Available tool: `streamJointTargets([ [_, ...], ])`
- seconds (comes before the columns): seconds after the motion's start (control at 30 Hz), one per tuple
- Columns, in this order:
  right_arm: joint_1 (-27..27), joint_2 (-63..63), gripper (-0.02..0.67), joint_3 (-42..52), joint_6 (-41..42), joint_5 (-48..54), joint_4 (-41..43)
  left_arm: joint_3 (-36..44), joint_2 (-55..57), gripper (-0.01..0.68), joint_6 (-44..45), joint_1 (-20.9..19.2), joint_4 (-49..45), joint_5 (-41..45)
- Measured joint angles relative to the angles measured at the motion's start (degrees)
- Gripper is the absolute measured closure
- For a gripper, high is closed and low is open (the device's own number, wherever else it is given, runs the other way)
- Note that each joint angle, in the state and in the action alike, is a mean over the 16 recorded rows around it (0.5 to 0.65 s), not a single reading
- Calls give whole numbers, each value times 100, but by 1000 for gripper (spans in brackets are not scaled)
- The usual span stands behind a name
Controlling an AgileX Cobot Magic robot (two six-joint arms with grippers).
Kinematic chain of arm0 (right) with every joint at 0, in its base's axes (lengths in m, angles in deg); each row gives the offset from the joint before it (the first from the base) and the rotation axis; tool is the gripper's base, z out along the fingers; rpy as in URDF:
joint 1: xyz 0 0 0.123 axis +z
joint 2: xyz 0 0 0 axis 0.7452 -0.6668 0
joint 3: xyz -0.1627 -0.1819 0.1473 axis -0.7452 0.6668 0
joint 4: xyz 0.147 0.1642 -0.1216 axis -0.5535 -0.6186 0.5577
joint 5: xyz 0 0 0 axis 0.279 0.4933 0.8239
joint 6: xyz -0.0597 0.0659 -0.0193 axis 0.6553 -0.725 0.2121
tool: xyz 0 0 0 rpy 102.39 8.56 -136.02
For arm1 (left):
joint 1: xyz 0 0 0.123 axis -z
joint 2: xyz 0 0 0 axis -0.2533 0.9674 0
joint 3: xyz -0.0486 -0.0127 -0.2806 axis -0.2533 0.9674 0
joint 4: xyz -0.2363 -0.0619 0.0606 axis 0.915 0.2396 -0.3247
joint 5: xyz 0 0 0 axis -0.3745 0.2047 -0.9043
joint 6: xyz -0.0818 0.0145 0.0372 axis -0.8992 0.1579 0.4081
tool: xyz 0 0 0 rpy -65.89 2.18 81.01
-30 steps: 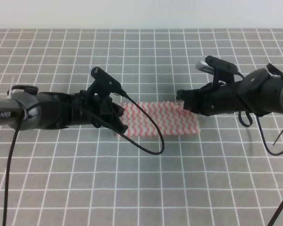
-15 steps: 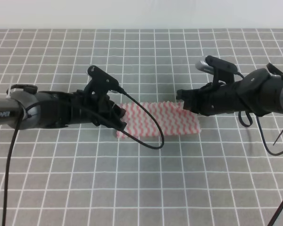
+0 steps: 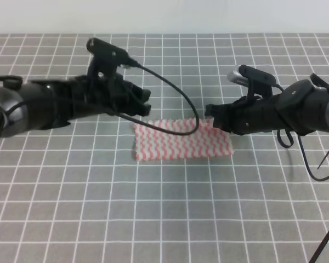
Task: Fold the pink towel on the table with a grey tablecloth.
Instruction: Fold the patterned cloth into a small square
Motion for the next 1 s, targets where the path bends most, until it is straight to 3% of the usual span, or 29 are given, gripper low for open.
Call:
streamJointTargets([
  [0.33, 1, -5, 655, 0, 0, 8, 0, 62, 528, 604, 7, -1, 32, 595],
  [1.0, -191, 5, 409, -67, -1, -71, -80, 62, 838, 624, 264, -1, 31, 324],
])
